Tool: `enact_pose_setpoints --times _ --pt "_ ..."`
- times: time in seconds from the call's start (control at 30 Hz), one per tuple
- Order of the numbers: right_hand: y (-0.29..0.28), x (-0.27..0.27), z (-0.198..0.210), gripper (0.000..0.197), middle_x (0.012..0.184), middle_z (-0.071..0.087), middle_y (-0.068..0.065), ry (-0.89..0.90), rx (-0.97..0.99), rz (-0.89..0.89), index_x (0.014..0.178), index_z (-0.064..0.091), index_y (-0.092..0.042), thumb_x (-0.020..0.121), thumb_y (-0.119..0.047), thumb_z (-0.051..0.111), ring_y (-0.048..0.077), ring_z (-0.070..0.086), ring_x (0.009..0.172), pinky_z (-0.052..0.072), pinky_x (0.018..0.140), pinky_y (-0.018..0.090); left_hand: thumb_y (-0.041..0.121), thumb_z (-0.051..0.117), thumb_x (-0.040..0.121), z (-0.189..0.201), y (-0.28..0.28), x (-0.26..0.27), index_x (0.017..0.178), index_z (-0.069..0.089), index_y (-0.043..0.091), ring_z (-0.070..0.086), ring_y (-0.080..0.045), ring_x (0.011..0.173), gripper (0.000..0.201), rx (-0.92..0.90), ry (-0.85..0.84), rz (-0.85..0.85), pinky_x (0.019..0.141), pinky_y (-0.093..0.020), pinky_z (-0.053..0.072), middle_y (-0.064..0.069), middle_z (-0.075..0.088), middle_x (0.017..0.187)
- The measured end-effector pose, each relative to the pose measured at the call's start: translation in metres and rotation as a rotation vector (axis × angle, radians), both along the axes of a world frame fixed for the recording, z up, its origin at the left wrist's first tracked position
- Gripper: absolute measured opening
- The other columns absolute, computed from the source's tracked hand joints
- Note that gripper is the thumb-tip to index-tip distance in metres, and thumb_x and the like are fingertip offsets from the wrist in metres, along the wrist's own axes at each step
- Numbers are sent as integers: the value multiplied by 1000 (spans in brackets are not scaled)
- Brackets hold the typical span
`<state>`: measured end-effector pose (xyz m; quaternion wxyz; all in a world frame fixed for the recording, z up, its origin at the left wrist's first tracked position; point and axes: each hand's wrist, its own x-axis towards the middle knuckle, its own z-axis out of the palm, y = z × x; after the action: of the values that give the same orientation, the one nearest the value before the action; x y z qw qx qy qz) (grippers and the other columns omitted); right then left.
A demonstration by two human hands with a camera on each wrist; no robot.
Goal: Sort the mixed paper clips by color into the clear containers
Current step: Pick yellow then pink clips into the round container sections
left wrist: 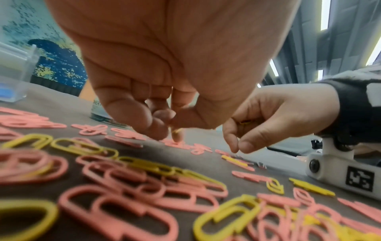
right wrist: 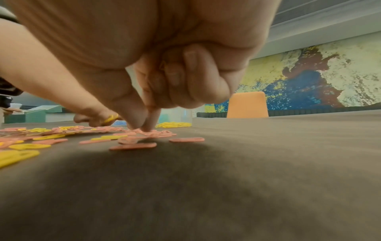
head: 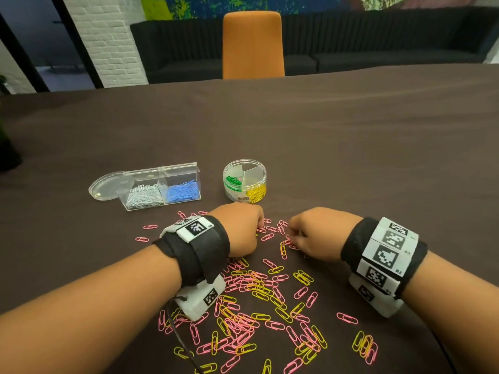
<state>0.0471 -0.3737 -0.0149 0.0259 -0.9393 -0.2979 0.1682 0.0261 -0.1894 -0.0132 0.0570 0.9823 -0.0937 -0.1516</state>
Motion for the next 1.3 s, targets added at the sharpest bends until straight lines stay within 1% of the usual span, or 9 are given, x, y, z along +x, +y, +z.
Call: enact_pose_setpoints --times 0.13,0.3,0.47,0.67,0.8,0.93,1.03,1.2,1.3 --pt "-2 2 0 8 83 55 -12 -74 33 27 97 60 -29 94 -31 54 15 53 83 39 68 25 24 50 94 2 5 1 99 68 20 60 -16 84 19 -155 -5 82 76 -29 50 4 63 87" --pt "2 1 1 26 108 62 -12 24 6 76 116 64 -42 92 -35 62 14 58 97 48 84 29 7 37 99 7 0 1 75 54 10 52 -20 54 30 -469 221 248 52 -25 41 -12 62 73" --pt "2 2 -1 1 77 55 -12 13 42 71 90 63 -27 90 -27 64 10 52 77 38 62 25 5 45 93 10 3 -6 76 52 14 48 -22 62 20 -524 288 187 56 -27 40 -6 53 69" --pt "-6 -1 2 11 71 56 -11 -75 173 105 77 56 -29 86 -26 62 11 55 74 45 63 26 26 76 81 11 30 -27 87 69 26 51 3 56 9 -193 160 -64 54 -17 35 17 53 62" --pt "-15 2 9 8 65 53 -2 125 564 5 75 51 -19 77 -18 58 13 48 60 47 59 37 43 77 80 8 32 -37 93 71 34 48 5 60 16 -42 110 -102 57 -20 35 23 52 64" --pt "-28 0 18 10 63 38 6 862 1387 -362 69 38 -15 62 -9 42 12 18 48 16 40 17 41 71 85 6 35 -40 94 71 34 56 1 79 11 -30 95 -155 72 -24 45 23 62 82" --pt "-38 -4 15 14 65 37 3 1045 1672 -454 74 43 -14 65 -5 38 10 12 49 13 36 17 34 66 89 3 38 -41 93 70 31 59 1 82 6 -49 95 -186 74 -21 45 22 65 87" --pt "-46 0 9 29 68 44 3 1022 1601 -543 82 57 -11 56 -4 48 8 23 46 13 37 16 25 60 89 5 50 -43 87 69 21 61 -4 77 10 -24 108 -139 67 -18 48 14 66 80" --pt "-41 -4 5 9 57 42 -1 743 1187 -512 74 60 -12 69 -8 53 9 26 44 14 41 17 26 56 87 12 57 -41 86 67 20 63 -14 78 12 70 124 -98 71 -31 54 6 67 81"
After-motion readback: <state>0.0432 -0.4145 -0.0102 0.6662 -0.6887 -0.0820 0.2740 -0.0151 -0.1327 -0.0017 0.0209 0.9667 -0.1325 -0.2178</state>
